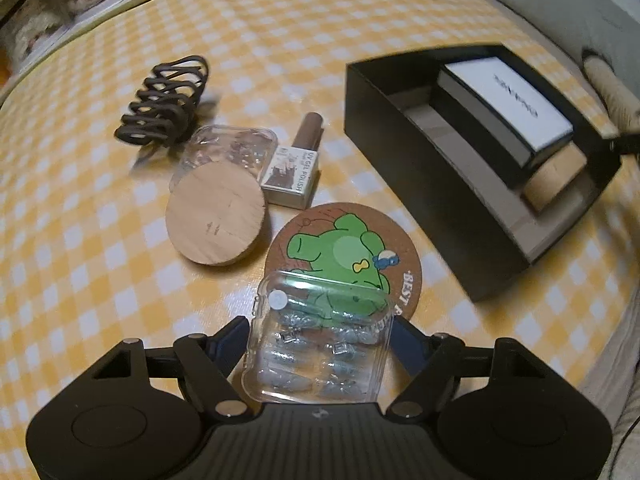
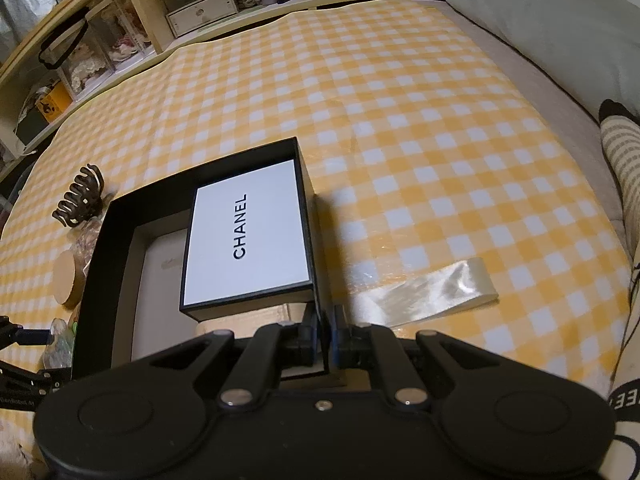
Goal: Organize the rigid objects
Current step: 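Lower the clear plastic case into the black box and open the left gripper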
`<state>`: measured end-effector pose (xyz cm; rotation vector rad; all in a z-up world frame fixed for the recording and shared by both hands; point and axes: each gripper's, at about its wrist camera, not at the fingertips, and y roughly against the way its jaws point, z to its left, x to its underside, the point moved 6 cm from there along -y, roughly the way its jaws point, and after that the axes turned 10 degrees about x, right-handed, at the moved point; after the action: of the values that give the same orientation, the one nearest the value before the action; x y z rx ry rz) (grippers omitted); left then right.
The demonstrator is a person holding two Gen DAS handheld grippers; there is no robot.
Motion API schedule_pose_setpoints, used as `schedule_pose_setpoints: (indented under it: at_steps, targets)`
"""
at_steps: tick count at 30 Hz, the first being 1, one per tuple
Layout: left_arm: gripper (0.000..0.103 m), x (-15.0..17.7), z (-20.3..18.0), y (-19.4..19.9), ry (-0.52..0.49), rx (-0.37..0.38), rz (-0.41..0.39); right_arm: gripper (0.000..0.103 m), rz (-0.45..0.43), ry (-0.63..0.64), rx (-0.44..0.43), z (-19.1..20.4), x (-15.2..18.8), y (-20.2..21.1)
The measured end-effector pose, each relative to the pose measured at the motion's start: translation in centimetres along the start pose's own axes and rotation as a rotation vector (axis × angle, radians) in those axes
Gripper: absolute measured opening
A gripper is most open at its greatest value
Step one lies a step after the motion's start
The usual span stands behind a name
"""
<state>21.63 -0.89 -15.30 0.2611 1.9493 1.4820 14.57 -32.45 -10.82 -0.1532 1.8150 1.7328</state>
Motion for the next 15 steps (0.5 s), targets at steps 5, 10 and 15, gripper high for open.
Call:
schedule_pose_setpoints:
  at_steps: [5, 10, 15]
  targets:
    - [0.076, -1.2, 1.3, 2.9, 0.175, 0.014, -0.132, 0.007, 0.001, 0.006, -0.007, 0.3, -0.1, -0.1]
    - [0.076, -3.2, 0.2, 5.3, 0.377, 0.103, -0.281, 0.007, 0.003, 0.025, -0.023, 0.8, -0.2, -0.3]
    - [0.076, -6.7, -2.4, 5.2, 0.476, 0.176, -0.339, 0.007, 0.005, 0.027, -0.032, 1.1, -0.3, -0.4]
